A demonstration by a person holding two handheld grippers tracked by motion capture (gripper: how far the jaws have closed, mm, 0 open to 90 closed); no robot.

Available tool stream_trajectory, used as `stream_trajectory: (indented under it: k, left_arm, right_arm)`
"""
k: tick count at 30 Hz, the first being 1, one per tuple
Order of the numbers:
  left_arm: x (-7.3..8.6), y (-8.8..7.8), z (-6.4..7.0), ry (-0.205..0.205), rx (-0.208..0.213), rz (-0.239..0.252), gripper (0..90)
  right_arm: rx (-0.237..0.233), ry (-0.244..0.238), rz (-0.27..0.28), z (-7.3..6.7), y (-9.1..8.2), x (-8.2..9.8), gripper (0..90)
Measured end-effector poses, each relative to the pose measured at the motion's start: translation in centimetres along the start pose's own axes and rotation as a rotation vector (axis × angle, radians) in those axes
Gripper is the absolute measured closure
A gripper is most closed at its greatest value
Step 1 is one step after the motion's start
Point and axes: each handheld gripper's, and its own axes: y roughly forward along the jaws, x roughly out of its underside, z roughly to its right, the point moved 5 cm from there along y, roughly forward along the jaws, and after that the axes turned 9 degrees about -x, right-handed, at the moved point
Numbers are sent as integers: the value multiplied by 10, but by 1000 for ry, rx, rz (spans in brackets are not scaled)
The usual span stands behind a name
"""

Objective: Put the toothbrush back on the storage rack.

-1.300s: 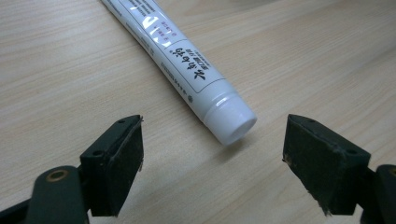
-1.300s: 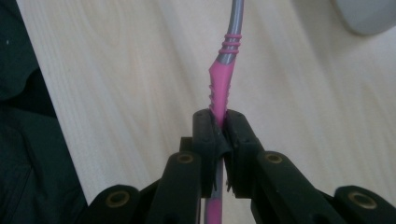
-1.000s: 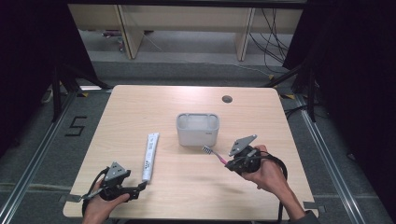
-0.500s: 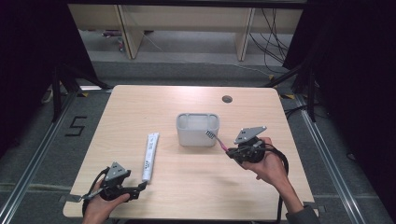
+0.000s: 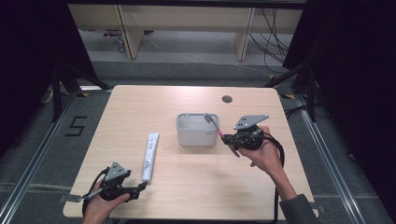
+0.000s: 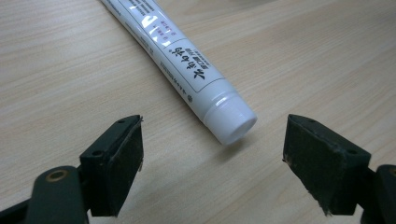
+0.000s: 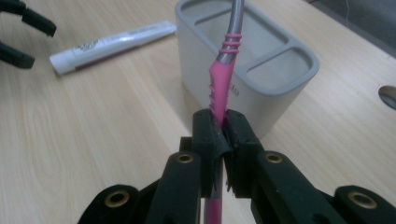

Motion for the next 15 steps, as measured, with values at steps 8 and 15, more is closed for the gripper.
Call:
stream_trajectory:
  k: [8, 15]
  left_arm:
    - [-1, -1, 0, -5, -4, 7, 197]
    - [0, 0, 0, 1, 1, 1, 197]
  right_arm:
    - [11, 6, 93, 11, 2, -16, 842]
    - [19, 18, 163, 19, 2, -32, 841]
